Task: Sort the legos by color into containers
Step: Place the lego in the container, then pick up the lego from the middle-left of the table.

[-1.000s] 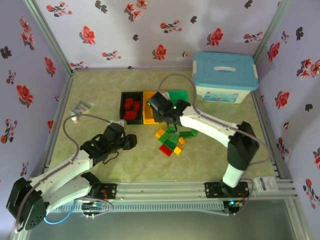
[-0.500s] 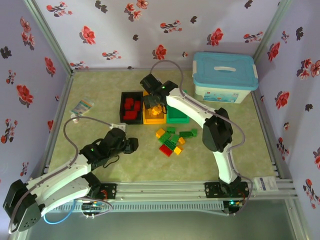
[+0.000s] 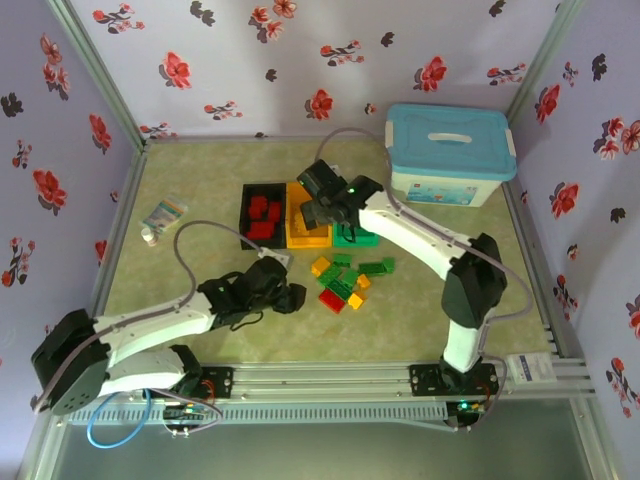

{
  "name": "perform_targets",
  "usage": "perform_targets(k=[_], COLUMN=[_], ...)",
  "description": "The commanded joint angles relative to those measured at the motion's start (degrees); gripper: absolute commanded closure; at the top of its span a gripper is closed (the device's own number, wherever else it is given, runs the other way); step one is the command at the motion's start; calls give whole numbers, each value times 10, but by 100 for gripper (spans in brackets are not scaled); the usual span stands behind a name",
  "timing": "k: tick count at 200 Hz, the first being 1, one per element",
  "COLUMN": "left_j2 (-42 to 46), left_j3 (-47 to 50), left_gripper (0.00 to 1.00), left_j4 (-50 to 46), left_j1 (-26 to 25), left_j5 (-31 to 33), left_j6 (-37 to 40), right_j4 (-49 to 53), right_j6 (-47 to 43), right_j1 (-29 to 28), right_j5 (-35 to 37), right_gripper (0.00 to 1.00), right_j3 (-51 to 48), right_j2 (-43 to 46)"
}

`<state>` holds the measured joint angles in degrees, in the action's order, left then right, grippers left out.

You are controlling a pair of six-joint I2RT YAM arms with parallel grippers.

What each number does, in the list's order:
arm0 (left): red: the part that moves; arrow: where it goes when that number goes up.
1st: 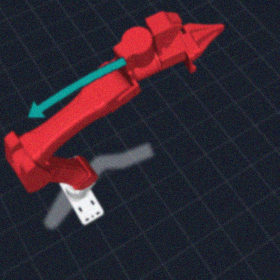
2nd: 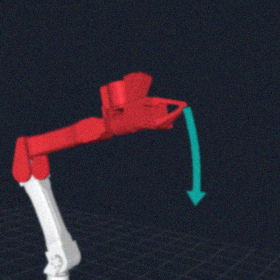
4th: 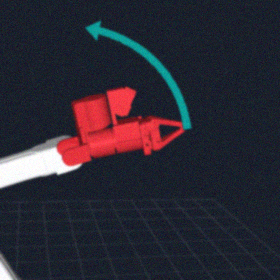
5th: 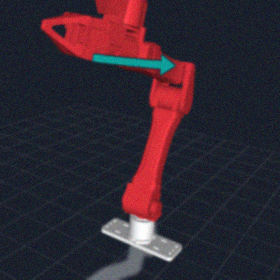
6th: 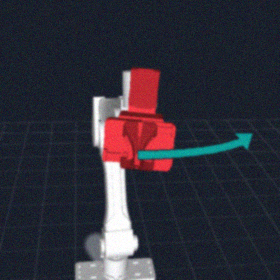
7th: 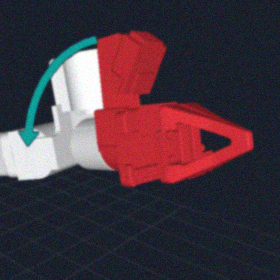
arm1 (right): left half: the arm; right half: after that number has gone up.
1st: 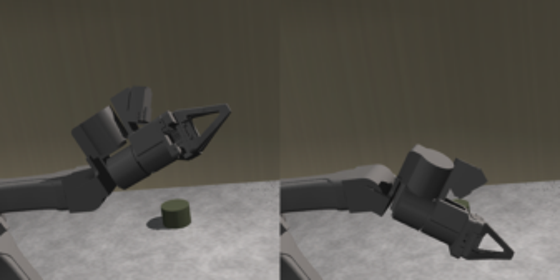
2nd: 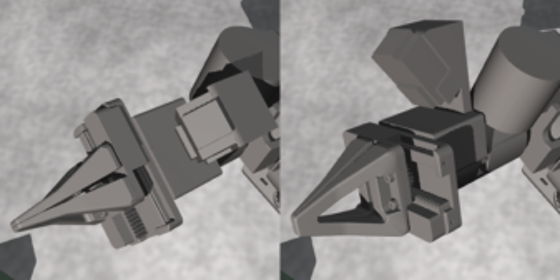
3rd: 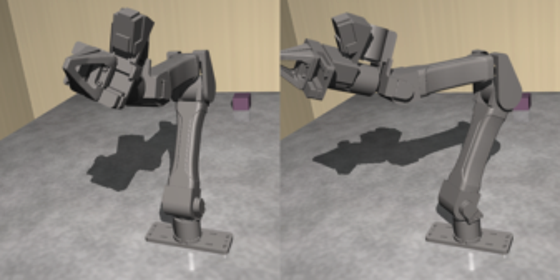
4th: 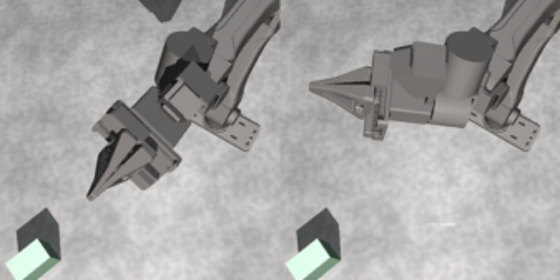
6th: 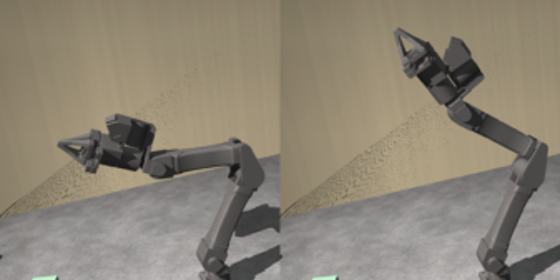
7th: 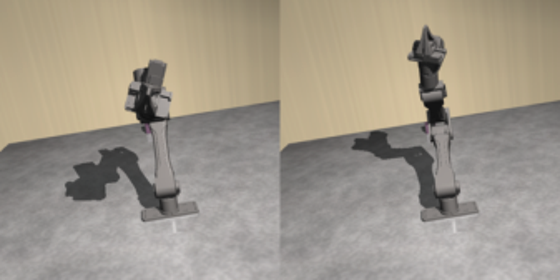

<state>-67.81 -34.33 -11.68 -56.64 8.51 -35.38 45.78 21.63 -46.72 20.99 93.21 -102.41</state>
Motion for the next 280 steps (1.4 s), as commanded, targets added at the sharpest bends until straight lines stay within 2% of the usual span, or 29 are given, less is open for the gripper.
perform_targets(k=[1,40,122,280], left_j2=[-48,-160,-332,-397], left_j3=[-35,-115,-295,-341], left_gripper=[29,26,26,25], left_j4=[35,-2,-163,-224], left_j1=[-18,-53,-94,-102], left_j5=[-17,-17,8,37], left_j6=[20,45,86,91], right_j4=[-31,-55,-81,-112], right_j6=[16,36,64,82], right_j1=[6,20,43,61], right_j5=[12,12,13,-13], right_gripper=[1,1,1,1], right_j3=[-43,-116,-221,-296], right_j2=[42,95,178,226])
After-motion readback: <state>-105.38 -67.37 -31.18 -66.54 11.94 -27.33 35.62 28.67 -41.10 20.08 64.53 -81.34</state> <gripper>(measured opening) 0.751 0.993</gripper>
